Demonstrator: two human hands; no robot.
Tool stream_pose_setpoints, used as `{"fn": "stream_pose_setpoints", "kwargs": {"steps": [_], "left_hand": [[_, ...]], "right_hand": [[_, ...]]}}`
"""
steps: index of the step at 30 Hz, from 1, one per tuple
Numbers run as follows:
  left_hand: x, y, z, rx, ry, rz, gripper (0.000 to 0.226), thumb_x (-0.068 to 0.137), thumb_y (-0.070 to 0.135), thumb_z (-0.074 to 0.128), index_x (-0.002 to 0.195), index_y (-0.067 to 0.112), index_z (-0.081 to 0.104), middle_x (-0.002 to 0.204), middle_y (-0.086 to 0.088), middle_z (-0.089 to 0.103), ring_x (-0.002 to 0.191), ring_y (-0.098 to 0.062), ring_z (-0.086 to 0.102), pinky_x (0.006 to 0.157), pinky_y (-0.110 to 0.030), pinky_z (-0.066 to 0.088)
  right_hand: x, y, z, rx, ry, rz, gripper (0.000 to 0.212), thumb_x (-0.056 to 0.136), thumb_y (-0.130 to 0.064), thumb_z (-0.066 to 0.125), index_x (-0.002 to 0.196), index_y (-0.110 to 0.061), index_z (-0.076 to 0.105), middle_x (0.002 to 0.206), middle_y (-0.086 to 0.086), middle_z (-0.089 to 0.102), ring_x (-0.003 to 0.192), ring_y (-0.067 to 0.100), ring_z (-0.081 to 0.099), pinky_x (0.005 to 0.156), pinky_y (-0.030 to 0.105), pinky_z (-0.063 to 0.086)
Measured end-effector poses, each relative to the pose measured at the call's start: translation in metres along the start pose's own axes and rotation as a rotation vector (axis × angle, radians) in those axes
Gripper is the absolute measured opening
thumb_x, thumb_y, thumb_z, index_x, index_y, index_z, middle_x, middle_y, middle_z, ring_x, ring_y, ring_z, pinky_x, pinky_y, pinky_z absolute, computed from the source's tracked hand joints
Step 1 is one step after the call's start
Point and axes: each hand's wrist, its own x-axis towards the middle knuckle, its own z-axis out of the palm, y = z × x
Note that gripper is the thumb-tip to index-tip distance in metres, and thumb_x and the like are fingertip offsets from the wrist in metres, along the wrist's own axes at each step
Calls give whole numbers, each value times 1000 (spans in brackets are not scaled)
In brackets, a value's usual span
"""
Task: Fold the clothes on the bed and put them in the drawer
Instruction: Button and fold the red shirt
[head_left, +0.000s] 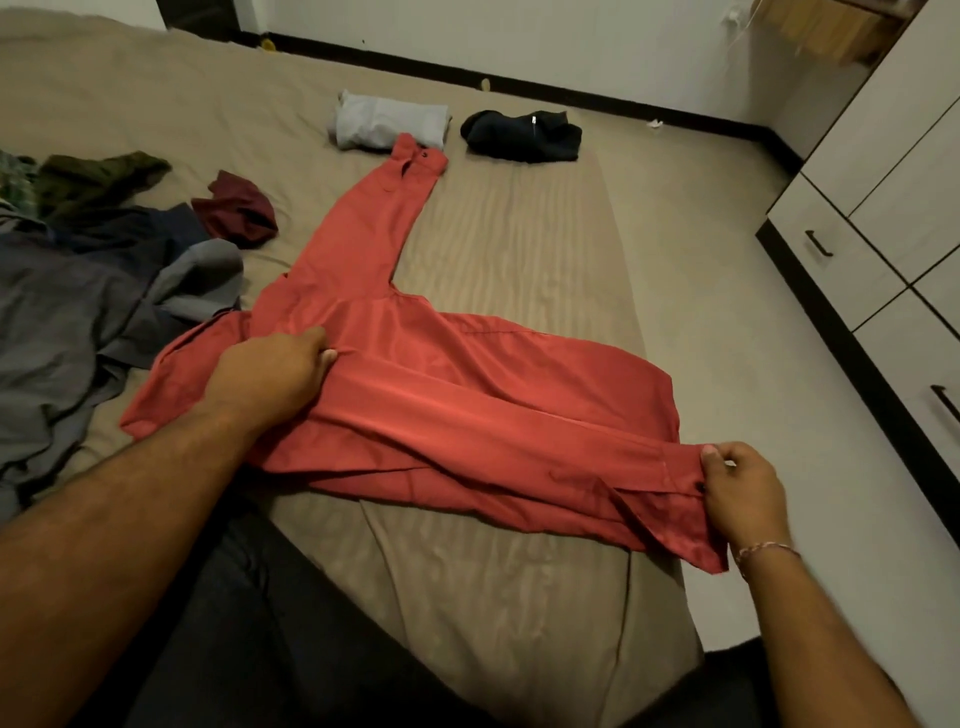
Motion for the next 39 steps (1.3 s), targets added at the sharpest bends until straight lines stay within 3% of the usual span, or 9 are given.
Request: {"fn": "stream_pose_setpoints", "kwargs": {"steps": [9, 16, 22, 26, 29, 32, 35, 37, 39], "left_hand": [[5, -8, 10, 200, -96, 61, 28, 97, 46, 54, 103, 19, 59, 96, -15, 72, 86, -39, 70, 69, -41, 52], [22, -11, 11, 76, 4, 46, 24, 88, 45, 66, 86, 22, 59, 89, -11, 67, 84, -36, 65, 70, -42, 49], [65, 18, 5, -50, -58, 321, 38, 88, 35, 42, 111, 19, 67, 103, -10, 63, 95, -36, 62, 82, -45, 53], [119, 54, 2, -194, -185, 297, 48, 93, 29, 39, 130, 13, 64, 123, -11, 64, 112, -33, 63, 95, -41, 50], [157, 73, 11, -155, -399, 349, 50, 97, 14, 54, 147, 17, 51, 141, -9, 59, 125, -30, 59, 104, -37, 46], [186, 77, 17, 130, -525, 455, 49, 92, 26, 62, 140, 25, 56, 136, -1, 62, 124, -25, 60, 115, -44, 35], [202, 65, 13, 272, -499, 497, 21, 88, 32, 67, 107, 25, 67, 106, -1, 72, 102, -29, 67, 93, -35, 45], [206, 54, 8, 257, -497, 487, 17, 87, 32, 72, 98, 22, 65, 96, -4, 71, 91, -32, 67, 69, -32, 42], [207, 44, 1, 258, -463, 478, 20, 87, 35, 75, 90, 24, 58, 92, -4, 68, 86, -32, 65, 64, -33, 39]], "right_hand": [[0, -16, 17, -285, -46, -18, 13, 96, -40, 61, 94, -28, 60, 89, 6, 70, 84, 33, 62, 73, 38, 49], [27, -58, 23, -298, -79, -419, 33, 92, -35, 67, 120, -21, 61, 117, 5, 61, 109, 30, 60, 95, 49, 52], [63, -106, 71, -335, -167, -584, 27, 98, -30, 58, 123, -20, 64, 127, 4, 61, 119, 30, 54, 97, 46, 48], [97, -120, 92, -502, -284, -560, 49, 93, -34, 65, 140, -24, 56, 140, 5, 59, 127, 34, 54, 109, 50, 42], [110, -120, 90, -604, -320, -536, 40, 88, -36, 71, 127, -31, 63, 124, -1, 67, 119, 31, 58, 102, 44, 44], [128, -111, 83, -493, -406, -515, 11, 89, -29, 69, 97, -37, 68, 95, -8, 64, 104, 28, 65, 93, 43, 49], [146, -98, 75, -277, -366, -576, 12, 91, -24, 71, 84, -24, 62, 85, -3, 60, 85, 27, 61, 78, 40, 50], [150, -96, 66, -143, -396, -543, 12, 95, -22, 70, 88, -17, 61, 81, 0, 63, 76, 22, 58, 68, 35, 43], [152, -100, 58, -60, -487, -550, 10, 95, -20, 72, 90, -22, 63, 80, -3, 65, 72, 16, 58, 65, 31, 41]]}}
